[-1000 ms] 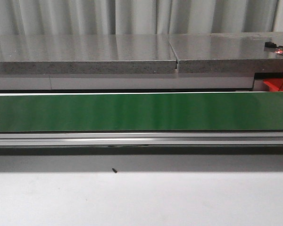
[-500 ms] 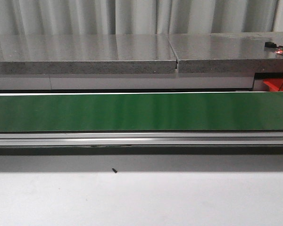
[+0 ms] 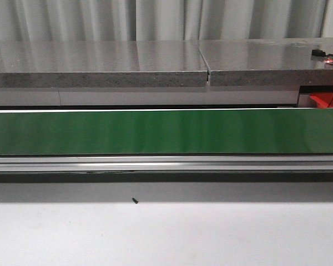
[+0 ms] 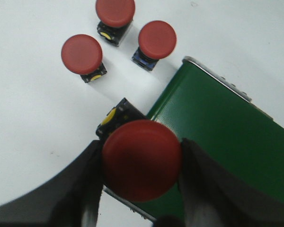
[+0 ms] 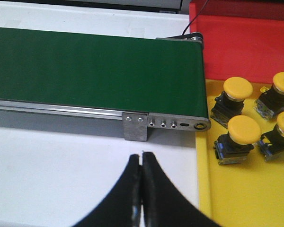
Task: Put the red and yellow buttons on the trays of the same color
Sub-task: 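Grasp a red button by its cap with the left gripper, then set the red button on the green belt and open the left gripper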
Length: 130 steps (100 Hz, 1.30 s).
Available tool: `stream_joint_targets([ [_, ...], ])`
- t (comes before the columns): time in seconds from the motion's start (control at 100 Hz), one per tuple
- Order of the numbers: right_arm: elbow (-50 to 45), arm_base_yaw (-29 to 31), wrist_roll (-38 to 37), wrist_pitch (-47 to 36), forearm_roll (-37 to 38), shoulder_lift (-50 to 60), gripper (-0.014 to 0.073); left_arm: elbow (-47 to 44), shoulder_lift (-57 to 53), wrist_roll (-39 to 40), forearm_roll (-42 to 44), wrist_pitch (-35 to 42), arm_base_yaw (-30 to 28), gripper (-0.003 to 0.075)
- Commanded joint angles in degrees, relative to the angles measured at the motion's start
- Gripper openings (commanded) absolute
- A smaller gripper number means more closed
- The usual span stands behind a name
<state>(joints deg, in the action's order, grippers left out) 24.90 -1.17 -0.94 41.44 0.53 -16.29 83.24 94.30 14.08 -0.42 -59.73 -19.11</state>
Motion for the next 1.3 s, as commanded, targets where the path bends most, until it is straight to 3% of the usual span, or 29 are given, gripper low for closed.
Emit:
stream_joint_targets([
  [0.0, 1.4, 0.0, 0.5, -4.2, 0.2, -0.5, -0.0067, 1.3, -3.2, -1.6, -0.8, 0.2, 1.8, 0.0230],
  [0.14, 1.4, 0.0, 0.5, -4.2, 0.2, -0.5, -0.0067, 1.3, -3.1, -1.6, -0.8, -0.2, 3.9, 0.0230],
  [0.91, 1.4, 0.0, 0.5, -4.2, 0.2, -0.5, -0.0067, 1.3, 3.0, -1.6, -3.0, -4.6, 3.9, 0.0238],
  [1.0, 1.4, 0.0, 0.5, -4.2, 0.2, -0.5, -0.0067, 1.3, 3.0, -2.3, -3.5, -4.6, 3.9, 0.0304],
  [1.17, 1.4, 0.0, 0.5, -4.2, 0.2, -0.5, -0.0067, 1.9, 2.9, -3.3, -5.1, -4.8, 3.9, 0.0570],
  [1.29, 1.4, 0.0, 0.5, -4.2, 0.2, -0.5, -0.0067, 3.6, 2.0, -3.3, -5.4, -5.1, 3.9, 0.0606],
])
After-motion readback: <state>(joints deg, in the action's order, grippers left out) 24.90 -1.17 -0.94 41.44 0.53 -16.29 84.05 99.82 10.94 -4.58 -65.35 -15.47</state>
